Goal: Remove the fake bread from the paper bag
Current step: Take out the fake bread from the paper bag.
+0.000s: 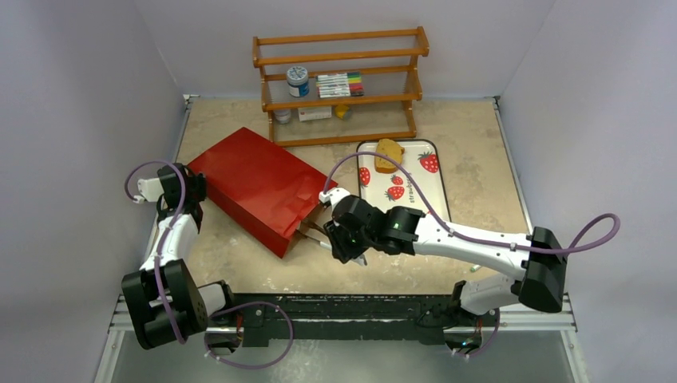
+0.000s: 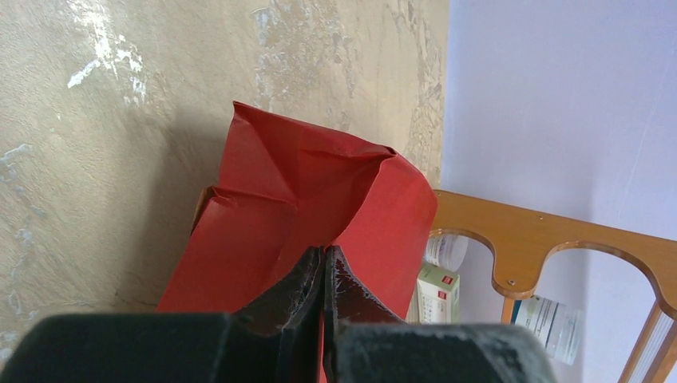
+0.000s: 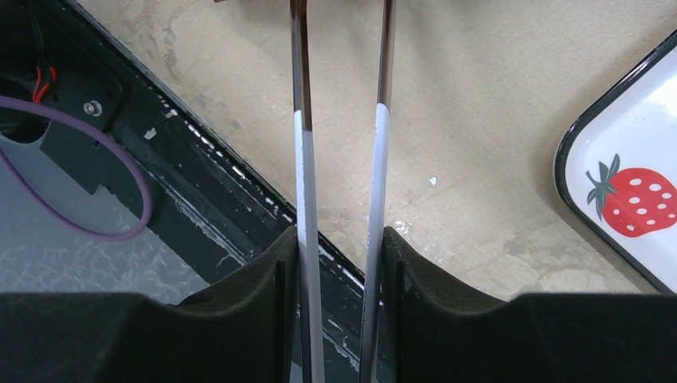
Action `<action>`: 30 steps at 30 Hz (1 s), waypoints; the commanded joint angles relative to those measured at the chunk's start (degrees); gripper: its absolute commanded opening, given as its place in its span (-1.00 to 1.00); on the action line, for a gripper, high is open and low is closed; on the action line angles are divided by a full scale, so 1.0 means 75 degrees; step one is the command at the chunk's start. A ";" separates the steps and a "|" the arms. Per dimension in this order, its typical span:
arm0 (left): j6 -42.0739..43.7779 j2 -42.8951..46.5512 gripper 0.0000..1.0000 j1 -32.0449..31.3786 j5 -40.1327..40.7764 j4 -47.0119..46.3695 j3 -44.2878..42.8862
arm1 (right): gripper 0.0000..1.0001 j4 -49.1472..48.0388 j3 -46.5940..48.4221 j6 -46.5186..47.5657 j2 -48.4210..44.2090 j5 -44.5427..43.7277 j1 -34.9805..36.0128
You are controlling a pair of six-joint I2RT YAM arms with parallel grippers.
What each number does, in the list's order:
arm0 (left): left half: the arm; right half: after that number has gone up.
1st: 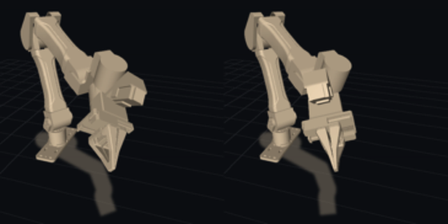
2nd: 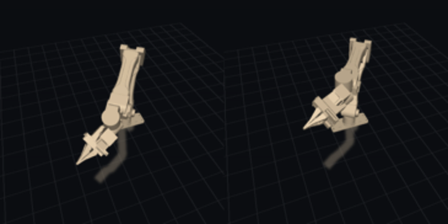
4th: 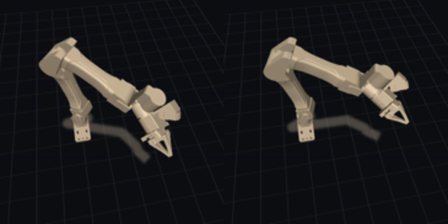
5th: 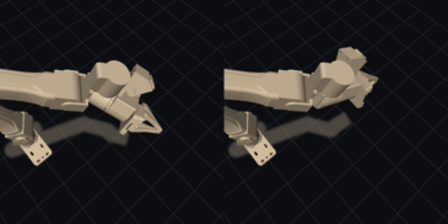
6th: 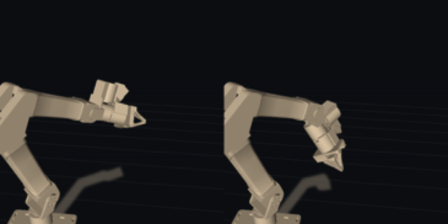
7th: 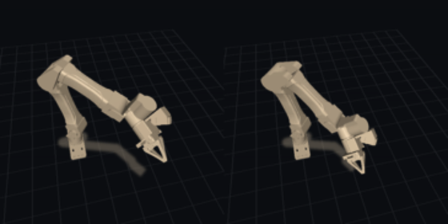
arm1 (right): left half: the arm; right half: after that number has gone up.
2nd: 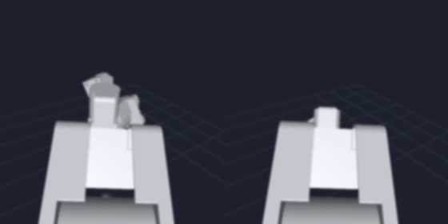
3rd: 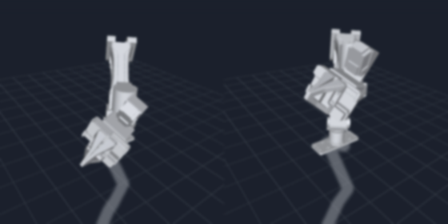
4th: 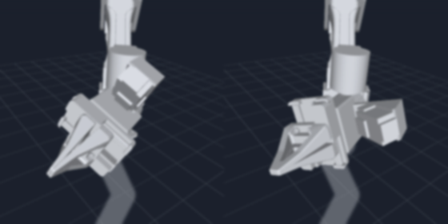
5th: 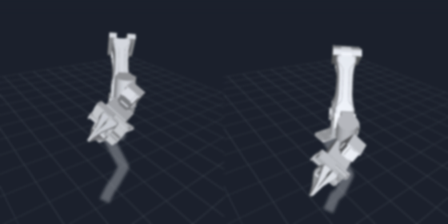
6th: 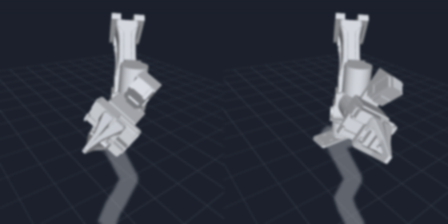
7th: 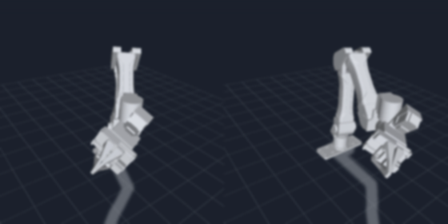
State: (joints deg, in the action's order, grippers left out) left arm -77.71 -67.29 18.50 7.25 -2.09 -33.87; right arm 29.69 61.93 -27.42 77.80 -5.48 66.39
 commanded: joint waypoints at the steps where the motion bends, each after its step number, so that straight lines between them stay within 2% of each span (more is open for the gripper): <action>1: 0.0155 -0.0039 -1.00 0.0077 -0.0214 -0.0388 -0.0066 | -0.18 -0.0202 0.0356 -0.0132 0.0153 -0.0219 0.0076; 15: 0.0171 -0.0107 -1.00 0.0102 -0.0292 -0.0400 -0.0090 | -0.12 -0.0915 0.0355 -0.0260 0.0795 -0.0232 0.0307; 30: 0.0212 -0.0166 -1.00 0.0111 -0.0289 -0.0434 -0.0061 | -0.04 -0.1186 0.0625 -0.0680 0.1930 -0.1225 0.0435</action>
State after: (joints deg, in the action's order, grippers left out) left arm -77.14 -68.62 19.03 6.13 -2.55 -33.87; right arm 24.43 63.75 -30.87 91.07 -10.68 69.38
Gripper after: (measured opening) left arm 0.006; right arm 0.477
